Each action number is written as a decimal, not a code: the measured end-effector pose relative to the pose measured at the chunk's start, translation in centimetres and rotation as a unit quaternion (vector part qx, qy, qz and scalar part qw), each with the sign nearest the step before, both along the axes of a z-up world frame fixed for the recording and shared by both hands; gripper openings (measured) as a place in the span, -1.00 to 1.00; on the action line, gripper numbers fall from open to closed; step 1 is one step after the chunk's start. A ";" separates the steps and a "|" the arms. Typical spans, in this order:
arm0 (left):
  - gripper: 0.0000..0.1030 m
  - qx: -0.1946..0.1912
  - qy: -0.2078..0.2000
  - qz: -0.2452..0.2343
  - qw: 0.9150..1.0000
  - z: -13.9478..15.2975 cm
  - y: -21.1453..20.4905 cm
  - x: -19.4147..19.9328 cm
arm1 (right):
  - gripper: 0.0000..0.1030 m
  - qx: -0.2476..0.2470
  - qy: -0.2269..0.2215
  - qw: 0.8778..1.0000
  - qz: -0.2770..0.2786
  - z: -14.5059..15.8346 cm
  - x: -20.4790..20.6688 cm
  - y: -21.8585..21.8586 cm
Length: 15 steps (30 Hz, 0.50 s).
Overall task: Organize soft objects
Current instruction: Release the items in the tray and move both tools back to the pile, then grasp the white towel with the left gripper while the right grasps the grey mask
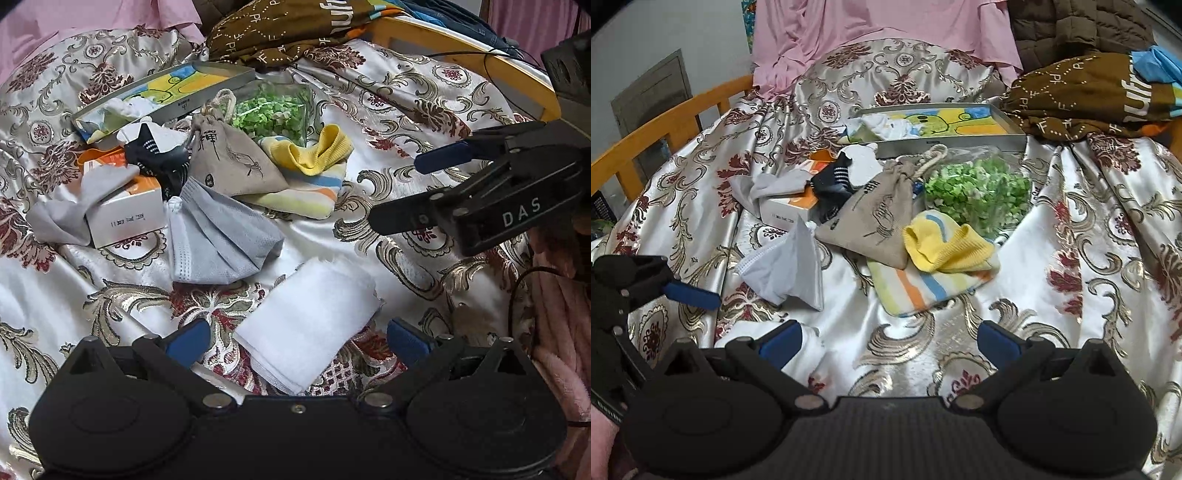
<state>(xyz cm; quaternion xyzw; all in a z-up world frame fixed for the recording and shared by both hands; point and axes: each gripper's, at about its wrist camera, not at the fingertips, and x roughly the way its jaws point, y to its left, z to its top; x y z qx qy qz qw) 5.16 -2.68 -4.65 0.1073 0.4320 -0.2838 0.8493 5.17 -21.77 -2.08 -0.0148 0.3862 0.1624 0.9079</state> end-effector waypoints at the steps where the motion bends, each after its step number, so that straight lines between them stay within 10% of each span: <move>1: 0.97 -0.001 0.002 0.001 1.000 0.0 0.0 0.1 | 0.99 0.001 -0.001 1.000 0.001 0.0 0.1 0.1; 15: 0.84 -0.017 0.019 0.007 1.000 -0.3 0.0 0.8 | 0.99 0.034 -0.010 0.999 0.027 -0.4 1.3 1.1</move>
